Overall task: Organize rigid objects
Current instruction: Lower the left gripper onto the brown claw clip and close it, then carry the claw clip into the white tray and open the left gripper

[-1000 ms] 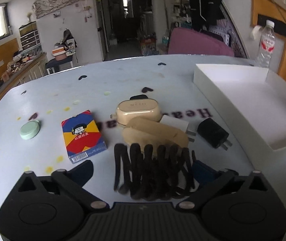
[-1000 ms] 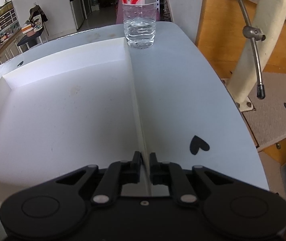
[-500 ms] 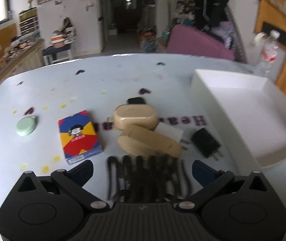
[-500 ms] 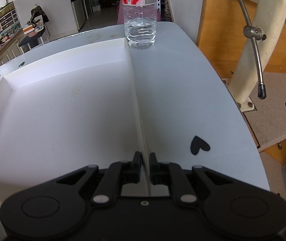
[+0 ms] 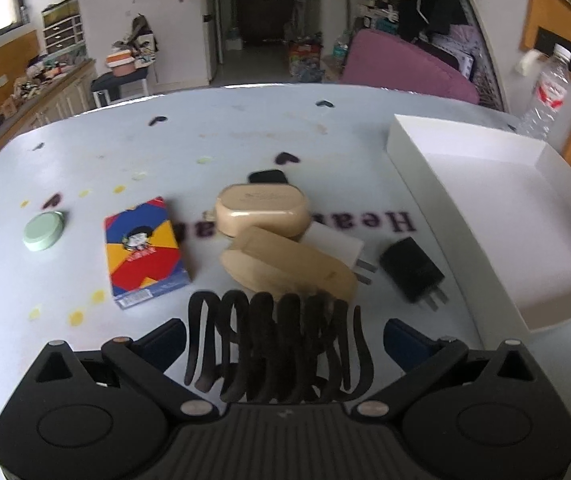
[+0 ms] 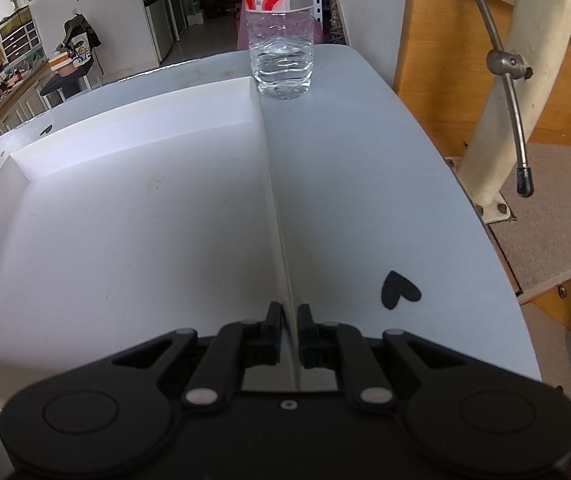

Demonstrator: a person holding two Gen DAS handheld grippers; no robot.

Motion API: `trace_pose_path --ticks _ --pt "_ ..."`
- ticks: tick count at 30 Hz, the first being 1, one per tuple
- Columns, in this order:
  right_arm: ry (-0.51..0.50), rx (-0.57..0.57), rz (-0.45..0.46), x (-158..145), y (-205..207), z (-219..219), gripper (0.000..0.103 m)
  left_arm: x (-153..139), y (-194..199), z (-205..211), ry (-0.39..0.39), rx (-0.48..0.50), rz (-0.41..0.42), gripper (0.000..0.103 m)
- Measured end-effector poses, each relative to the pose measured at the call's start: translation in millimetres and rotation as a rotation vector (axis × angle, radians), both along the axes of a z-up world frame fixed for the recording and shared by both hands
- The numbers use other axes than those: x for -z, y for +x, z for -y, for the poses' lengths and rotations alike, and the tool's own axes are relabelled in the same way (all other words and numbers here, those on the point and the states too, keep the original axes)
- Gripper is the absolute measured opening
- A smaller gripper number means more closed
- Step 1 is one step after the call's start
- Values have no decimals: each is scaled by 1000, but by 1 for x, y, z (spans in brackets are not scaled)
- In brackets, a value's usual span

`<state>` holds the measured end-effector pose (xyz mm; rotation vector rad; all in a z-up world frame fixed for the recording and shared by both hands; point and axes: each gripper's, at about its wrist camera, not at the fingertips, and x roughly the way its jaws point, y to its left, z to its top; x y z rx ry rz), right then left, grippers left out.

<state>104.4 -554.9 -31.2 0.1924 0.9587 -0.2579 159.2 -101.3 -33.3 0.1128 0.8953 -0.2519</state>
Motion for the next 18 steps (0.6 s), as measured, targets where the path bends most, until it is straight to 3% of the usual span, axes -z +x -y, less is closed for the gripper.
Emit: trace_pose_path --ticks 7,10,14,18 --pt "5 -2 6 1 -1 1 8 7 4 0 10 -26 0 103" --pt "10 -2 9 1 -2 1 8 5 7 -5 0 -44 6 91" --pt "13 -3 12 1 -3 2 8 3 6 -7 -8 -29 2 90" --pt "17 -3 14 2 -3 3 8 -13 -1 -9 -32 -29 58 89"
